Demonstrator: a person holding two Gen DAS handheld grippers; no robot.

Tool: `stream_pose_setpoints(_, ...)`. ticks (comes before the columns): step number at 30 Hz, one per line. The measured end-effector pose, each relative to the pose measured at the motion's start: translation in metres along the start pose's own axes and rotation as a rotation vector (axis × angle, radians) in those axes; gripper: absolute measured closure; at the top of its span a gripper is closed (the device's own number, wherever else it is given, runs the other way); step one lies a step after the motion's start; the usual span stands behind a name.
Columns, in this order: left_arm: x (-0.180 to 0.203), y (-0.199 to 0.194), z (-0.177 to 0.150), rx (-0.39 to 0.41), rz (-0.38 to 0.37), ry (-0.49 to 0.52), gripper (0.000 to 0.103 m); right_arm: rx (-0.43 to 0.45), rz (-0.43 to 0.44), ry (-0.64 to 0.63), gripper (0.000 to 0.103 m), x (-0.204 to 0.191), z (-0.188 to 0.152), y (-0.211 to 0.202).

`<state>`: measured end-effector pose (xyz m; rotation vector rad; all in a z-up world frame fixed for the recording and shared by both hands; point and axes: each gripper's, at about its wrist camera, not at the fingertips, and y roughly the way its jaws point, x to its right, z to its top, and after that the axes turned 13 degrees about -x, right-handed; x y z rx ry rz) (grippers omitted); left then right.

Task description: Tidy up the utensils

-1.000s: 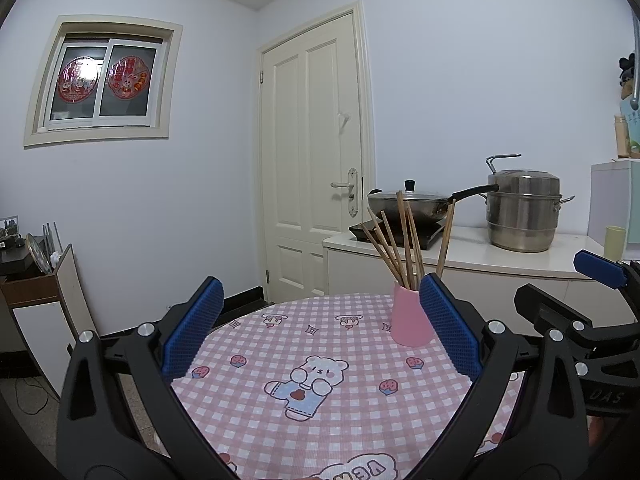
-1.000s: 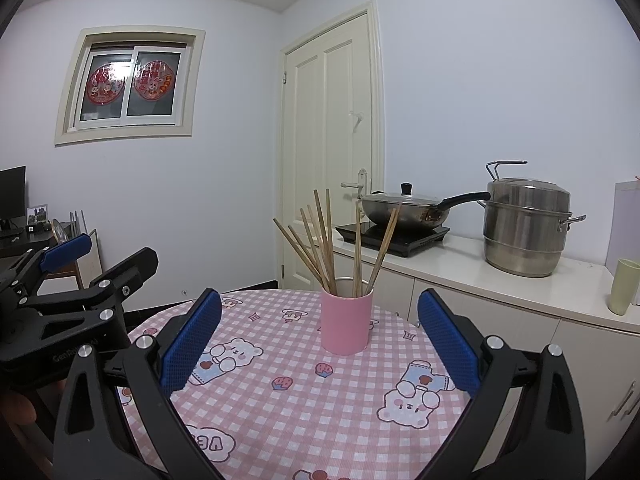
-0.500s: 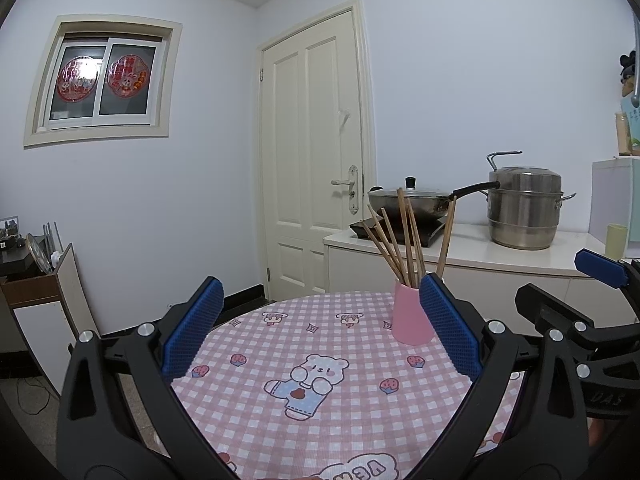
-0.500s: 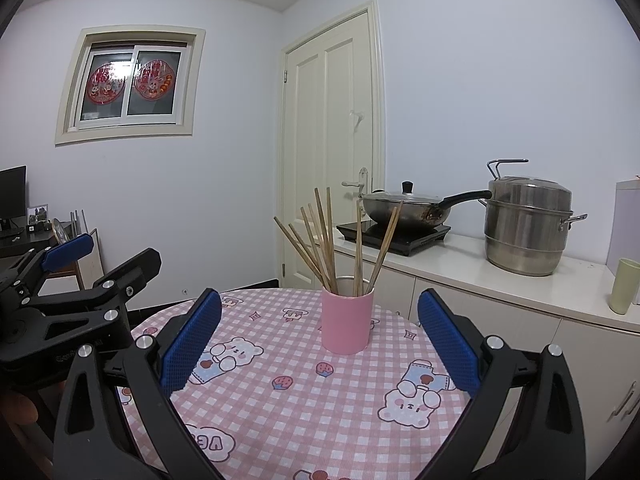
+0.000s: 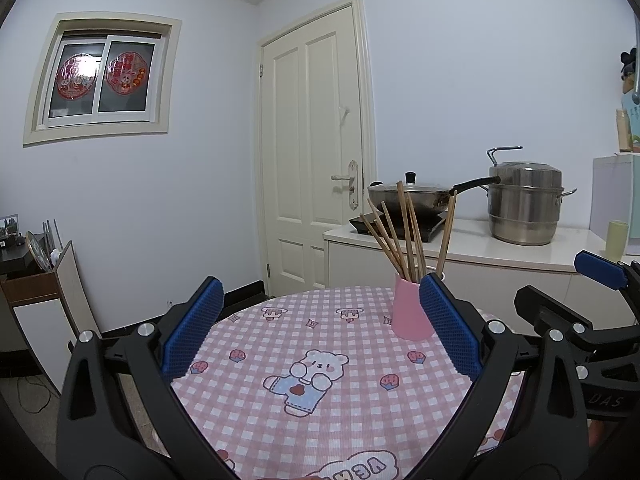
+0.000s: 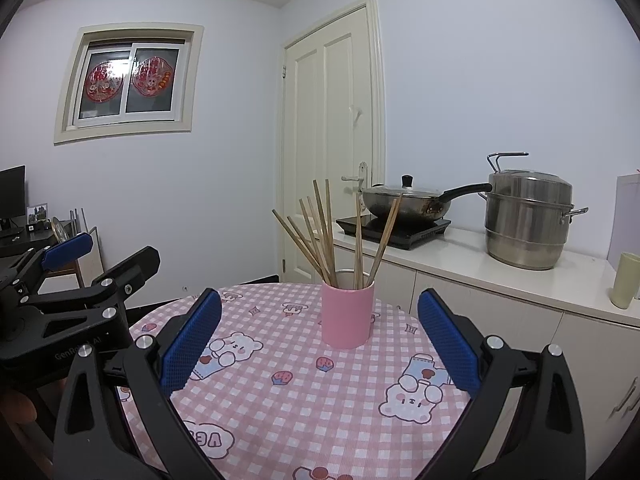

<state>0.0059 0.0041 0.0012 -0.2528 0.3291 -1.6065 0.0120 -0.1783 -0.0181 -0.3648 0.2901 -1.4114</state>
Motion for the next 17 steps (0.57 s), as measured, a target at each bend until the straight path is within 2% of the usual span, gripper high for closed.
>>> stream_pose_setpoints(17,0.006,0.013,-0.004,-0.032,0.002,0.018,0.007,-0.027,-0.002,0.028,0.008,0.010,-0.006,0.009)
